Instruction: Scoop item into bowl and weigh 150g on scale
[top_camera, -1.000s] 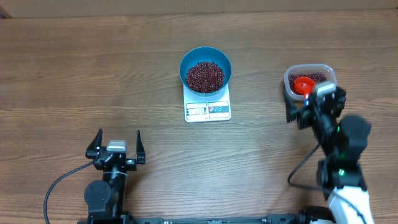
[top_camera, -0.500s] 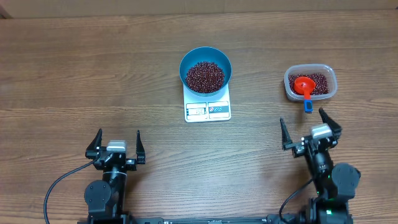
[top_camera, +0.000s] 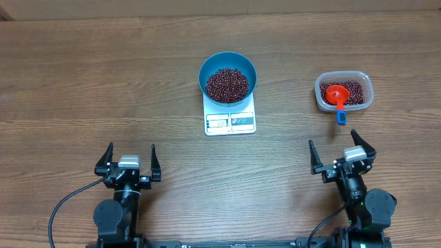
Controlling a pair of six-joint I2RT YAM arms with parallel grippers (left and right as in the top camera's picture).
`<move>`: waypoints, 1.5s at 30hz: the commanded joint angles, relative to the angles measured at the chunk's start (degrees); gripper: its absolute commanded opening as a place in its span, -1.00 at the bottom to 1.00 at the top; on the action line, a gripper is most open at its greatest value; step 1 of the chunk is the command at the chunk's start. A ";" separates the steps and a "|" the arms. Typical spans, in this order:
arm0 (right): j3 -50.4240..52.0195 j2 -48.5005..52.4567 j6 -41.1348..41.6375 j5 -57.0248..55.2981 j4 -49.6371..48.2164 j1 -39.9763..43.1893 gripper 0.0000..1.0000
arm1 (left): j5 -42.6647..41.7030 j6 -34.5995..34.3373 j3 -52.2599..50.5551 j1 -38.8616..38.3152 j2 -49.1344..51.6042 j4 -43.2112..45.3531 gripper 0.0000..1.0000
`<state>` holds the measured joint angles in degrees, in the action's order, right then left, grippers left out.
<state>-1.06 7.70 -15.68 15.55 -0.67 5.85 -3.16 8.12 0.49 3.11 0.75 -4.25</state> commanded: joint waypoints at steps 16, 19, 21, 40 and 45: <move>0.61 -7.58 11.02 -13.97 5.49 -5.84 1.00 | 0.39 0.46 -0.22 0.39 -0.50 -0.11 0.99; 0.61 -7.58 11.02 -13.99 5.49 -5.84 1.00 | 0.39 0.48 -0.22 0.39 -0.50 -0.09 0.99; 0.61 -7.58 11.04 -13.99 5.49 -5.84 1.00 | 0.39 0.46 -0.22 0.39 -0.50 -0.11 0.99; 0.61 -7.58 11.21 -14.01 5.46 -5.84 1.00 | 0.39 0.46 -0.22 0.39 -0.50 -0.09 0.99; 0.61 -7.58 11.21 -14.01 5.46 -5.84 1.00 | 0.39 0.46 -0.22 0.39 -0.50 -0.09 0.99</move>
<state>-1.06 0.73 -4.71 2.11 5.02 0.34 -3.16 8.14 0.49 3.11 0.75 -4.25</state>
